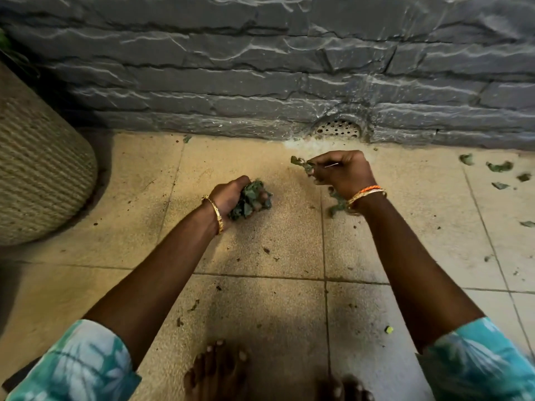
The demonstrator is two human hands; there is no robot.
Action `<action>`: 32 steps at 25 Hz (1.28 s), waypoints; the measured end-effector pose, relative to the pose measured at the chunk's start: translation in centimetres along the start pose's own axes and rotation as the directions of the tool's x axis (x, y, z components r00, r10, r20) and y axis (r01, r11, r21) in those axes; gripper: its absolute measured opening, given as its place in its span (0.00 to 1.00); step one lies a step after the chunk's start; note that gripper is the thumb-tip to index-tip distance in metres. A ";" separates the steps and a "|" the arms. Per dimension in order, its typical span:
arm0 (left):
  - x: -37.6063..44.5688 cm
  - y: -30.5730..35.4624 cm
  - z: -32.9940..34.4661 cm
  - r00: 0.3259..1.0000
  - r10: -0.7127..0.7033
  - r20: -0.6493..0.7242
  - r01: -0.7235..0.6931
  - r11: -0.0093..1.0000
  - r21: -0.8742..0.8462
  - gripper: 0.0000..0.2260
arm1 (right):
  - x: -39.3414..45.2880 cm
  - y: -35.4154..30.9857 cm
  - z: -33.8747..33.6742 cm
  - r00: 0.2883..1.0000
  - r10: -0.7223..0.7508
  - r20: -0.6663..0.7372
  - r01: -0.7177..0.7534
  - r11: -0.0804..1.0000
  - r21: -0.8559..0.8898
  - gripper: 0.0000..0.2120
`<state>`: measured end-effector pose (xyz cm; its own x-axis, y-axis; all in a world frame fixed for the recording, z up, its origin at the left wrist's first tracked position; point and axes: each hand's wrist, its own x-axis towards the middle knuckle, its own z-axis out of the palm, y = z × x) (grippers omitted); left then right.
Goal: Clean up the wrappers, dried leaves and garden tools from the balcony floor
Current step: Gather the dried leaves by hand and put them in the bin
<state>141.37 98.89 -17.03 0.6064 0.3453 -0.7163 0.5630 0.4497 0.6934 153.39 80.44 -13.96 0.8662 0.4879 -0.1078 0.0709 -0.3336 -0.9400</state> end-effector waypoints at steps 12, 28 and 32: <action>-1.0 0.5 3.9 0.975 0.077 0.209 -0.098 0.991 0.092 0.11 | -3.2 -1.3 4.2 0.979 -0.175 0.104 0.201 0.914 -0.352 0.20; -0.8 2.3 -3.0 0.999 -0.033 0.018 0.037 0.915 -0.401 0.12 | -3.1 4.9 9.4 0.828 -0.385 0.407 0.560 0.610 -0.562 0.22; -0.5 1.8 -1.9 0.997 -0.053 0.050 0.069 0.898 -0.434 0.13 | -3.7 4.9 8.2 0.861 -0.459 0.222 0.500 0.676 -0.542 0.12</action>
<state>140.98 101.08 -15.61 0.6035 0.2792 -0.7469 0.3041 0.7853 0.5393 146.48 83.65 -20.84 0.6034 0.7515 0.2666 0.7487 -0.4190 -0.5137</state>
